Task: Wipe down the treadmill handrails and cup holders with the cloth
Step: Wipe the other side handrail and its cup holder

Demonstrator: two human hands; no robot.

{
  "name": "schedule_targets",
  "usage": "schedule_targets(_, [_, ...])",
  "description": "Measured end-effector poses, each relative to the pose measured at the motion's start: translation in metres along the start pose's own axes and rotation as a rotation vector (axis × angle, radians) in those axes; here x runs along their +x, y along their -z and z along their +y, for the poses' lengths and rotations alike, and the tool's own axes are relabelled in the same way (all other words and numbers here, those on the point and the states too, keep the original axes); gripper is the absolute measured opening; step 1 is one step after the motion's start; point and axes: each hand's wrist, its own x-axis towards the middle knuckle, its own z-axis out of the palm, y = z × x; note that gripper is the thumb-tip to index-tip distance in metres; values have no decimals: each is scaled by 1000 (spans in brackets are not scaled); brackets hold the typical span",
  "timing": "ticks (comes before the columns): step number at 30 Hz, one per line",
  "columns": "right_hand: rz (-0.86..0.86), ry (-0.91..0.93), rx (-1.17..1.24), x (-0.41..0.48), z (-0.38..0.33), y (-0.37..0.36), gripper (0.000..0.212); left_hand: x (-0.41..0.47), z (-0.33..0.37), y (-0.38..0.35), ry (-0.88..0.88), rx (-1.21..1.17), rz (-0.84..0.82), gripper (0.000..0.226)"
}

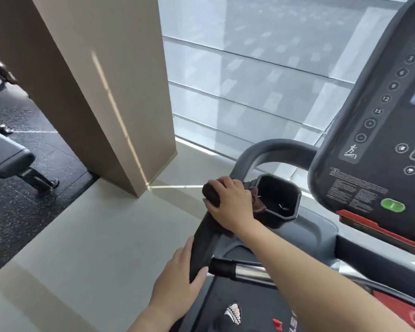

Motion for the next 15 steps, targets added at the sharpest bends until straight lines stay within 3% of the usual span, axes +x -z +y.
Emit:
schedule_targets(6, [4,145,56,-95,-51,-19,43,-59,-29,3,41,-13,24,73])
schedule_targets(12, [49,-33,103,-100,-68,-15,42,-92,-45,6,33,7,44,71])
schedule_targets(15, [64,5,167,-130,-81,-22,42,-92,-42,10,16,-30,49,65])
